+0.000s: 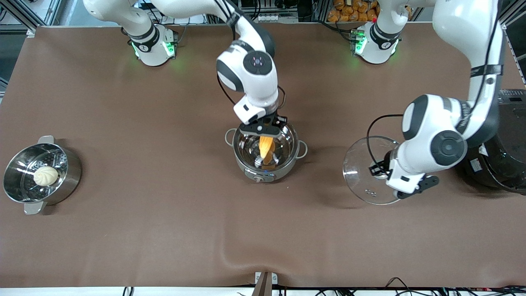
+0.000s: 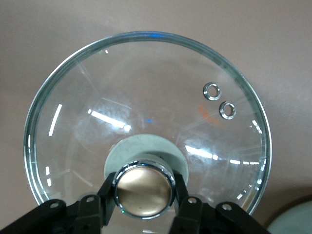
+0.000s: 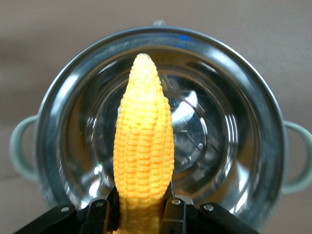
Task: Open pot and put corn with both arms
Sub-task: 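Lower the corn into the pot while the left gripper sets the lid down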
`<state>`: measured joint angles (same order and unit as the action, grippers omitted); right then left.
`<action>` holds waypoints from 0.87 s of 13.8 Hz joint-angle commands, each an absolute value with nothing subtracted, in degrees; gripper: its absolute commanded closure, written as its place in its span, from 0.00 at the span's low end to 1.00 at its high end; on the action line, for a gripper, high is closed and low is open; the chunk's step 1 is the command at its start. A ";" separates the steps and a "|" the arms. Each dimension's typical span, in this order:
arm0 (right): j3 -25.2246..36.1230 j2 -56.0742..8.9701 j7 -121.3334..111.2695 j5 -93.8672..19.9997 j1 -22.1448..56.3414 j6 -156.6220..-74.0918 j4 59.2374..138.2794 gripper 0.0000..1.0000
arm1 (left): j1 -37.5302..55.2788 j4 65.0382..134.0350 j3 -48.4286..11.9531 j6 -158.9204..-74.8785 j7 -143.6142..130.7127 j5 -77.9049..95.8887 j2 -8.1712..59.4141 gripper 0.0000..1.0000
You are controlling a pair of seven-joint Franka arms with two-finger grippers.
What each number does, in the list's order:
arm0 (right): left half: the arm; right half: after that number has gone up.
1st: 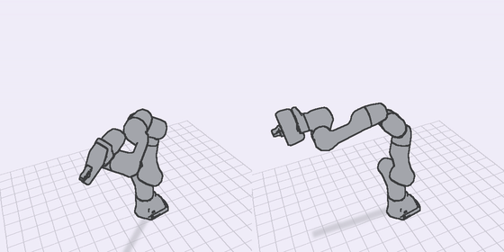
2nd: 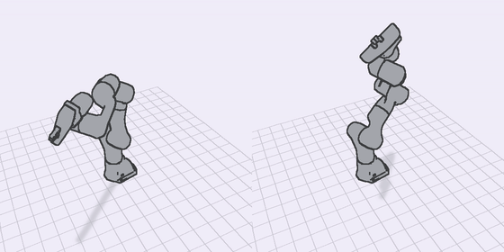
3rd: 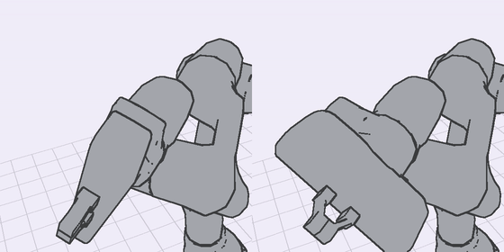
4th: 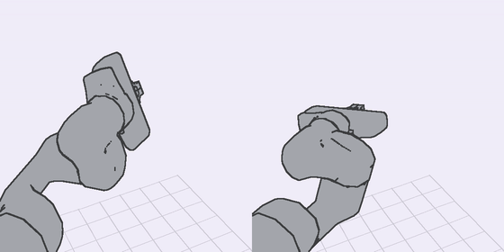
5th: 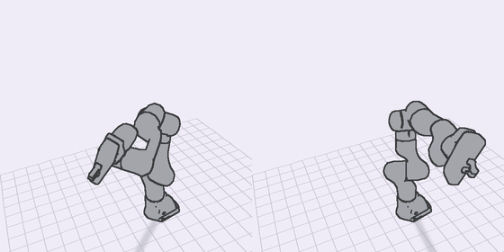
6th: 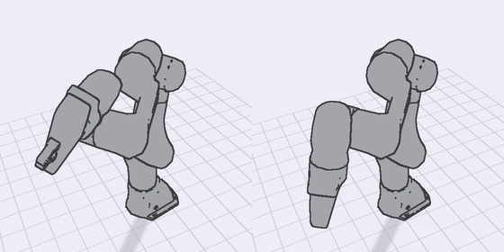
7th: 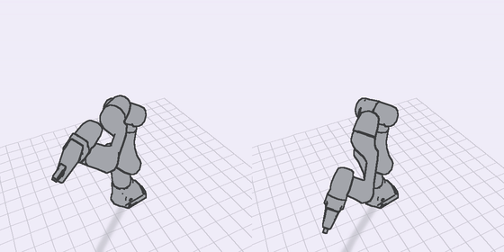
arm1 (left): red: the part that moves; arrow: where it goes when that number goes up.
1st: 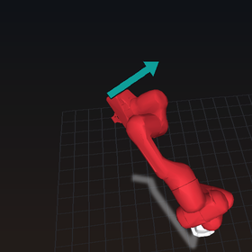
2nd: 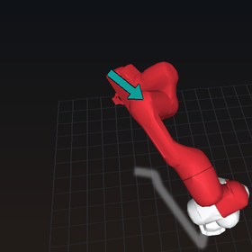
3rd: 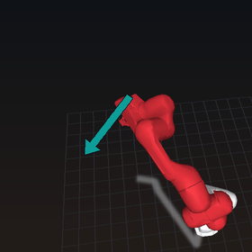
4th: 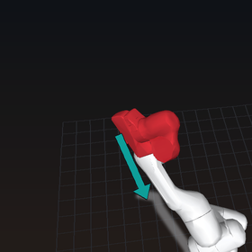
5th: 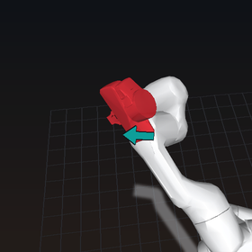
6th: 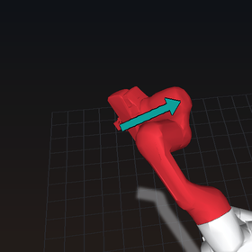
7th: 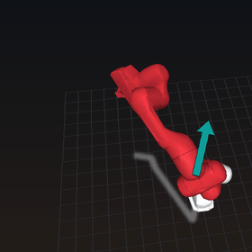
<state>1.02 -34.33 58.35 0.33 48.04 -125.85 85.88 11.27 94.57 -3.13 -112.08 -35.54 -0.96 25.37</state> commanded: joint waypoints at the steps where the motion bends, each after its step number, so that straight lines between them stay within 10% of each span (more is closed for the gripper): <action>1: 1.23 -37.79 59.15 0.79 47.20 -125.60 81.48 0.73 | 11.25 110.44 -3.52 -122.40 -34.55 -2.64 16.36 1.00; 4: 1.32 -37.70 59.50 0.70 47.02 -125.59 81.30 0.61 | 9.15 111.80 -3.60 -127.34 -34.02 -2.55 18.53 1.00; 5: 1.32 -37.79 60.63 0.79 47.11 -125.60 81.39 0.18 | 8.53 111.88 -3.60 -129.18 -33.40 -2.55 19.59 1.00; 6: 1.32 -37.79 61.69 0.88 47.28 -125.60 81.39 0.00 | 8.53 111.80 -3.60 -130.68 -33.22 -2.55 21.08 1.00; 12: 1.41 -36.22 60.83 0.62 44.84 -124.02 81.47 0.00 | 8.61 111.71 -3.52 -132.36 -33.05 -2.55 24.17 1.00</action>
